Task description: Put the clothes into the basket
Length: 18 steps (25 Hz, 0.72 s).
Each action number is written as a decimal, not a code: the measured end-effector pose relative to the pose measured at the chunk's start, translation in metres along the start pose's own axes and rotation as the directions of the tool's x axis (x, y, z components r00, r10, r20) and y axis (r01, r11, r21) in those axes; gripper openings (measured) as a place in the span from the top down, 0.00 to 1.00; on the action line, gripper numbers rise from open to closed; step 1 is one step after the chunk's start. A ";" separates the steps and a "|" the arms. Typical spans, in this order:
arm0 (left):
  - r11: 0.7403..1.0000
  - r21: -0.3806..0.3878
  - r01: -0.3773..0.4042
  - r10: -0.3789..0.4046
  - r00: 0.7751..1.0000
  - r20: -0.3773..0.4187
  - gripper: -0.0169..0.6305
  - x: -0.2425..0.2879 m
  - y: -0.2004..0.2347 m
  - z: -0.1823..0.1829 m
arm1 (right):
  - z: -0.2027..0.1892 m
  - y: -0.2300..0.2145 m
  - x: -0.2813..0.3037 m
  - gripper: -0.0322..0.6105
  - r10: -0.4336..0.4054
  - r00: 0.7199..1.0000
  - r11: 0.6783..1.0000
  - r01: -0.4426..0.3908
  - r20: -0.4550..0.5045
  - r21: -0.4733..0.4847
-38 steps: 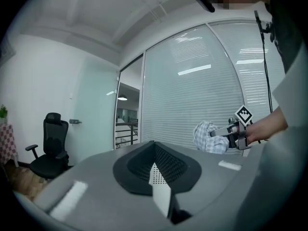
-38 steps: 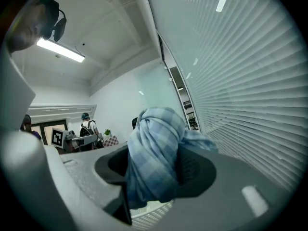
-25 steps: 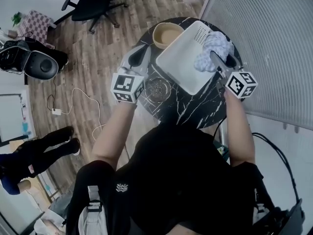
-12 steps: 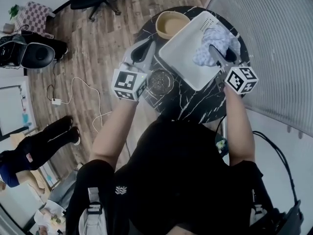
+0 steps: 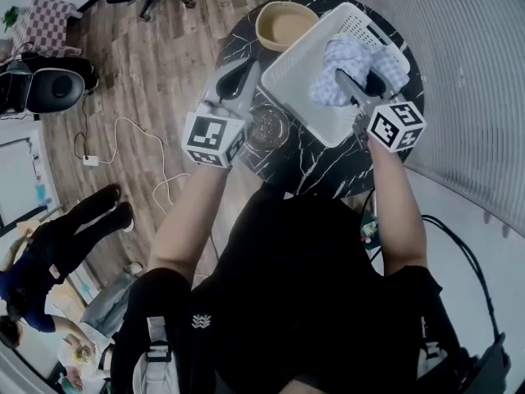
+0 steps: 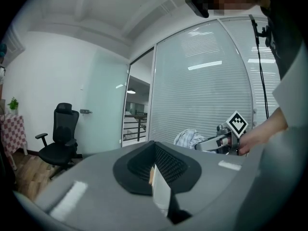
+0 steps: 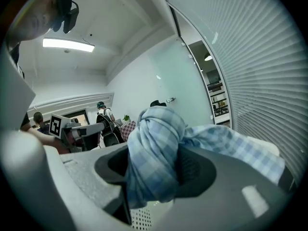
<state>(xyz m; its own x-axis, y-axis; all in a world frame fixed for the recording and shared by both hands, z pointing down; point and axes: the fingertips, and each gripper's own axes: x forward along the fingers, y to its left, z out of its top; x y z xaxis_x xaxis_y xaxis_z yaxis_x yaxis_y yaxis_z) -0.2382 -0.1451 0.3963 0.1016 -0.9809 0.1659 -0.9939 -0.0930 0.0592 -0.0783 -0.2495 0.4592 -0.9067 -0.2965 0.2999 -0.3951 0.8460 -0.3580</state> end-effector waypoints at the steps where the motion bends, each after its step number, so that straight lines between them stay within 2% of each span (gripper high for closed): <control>1: 1.000 -0.005 -0.002 0.002 1.000 -0.004 0.97 0.001 0.001 -0.003 | -0.003 0.000 0.004 0.57 0.007 1.000 1.000 -0.007 -0.006 0.003; 7: 1.000 -0.023 0.002 -0.002 1.000 -0.008 0.97 0.006 0.004 -0.009 | -0.020 0.000 0.021 0.57 0.019 0.999 1.000 -0.018 -0.040 0.024; 13: 0.999 -0.038 -0.009 0.008 1.000 -0.019 0.97 0.010 0.013 -0.021 | -0.035 -0.009 0.031 0.56 0.002 0.996 1.000 -0.003 -0.085 -0.017; 18: 0.998 -0.058 -0.021 0.019 0.999 -0.027 0.97 0.009 0.017 -0.034 | -0.046 -0.015 0.038 0.54 -0.053 0.989 0.996 0.043 -0.138 -0.074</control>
<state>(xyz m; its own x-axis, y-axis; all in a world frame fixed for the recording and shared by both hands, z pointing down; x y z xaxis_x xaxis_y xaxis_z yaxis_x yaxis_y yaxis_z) -0.2528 -0.1493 0.4319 0.0839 -0.9775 0.1934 -0.9916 -0.0627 0.1132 -0.1003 -0.2530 0.5171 -0.8553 -0.2772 0.4377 -0.4219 0.8630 -0.2779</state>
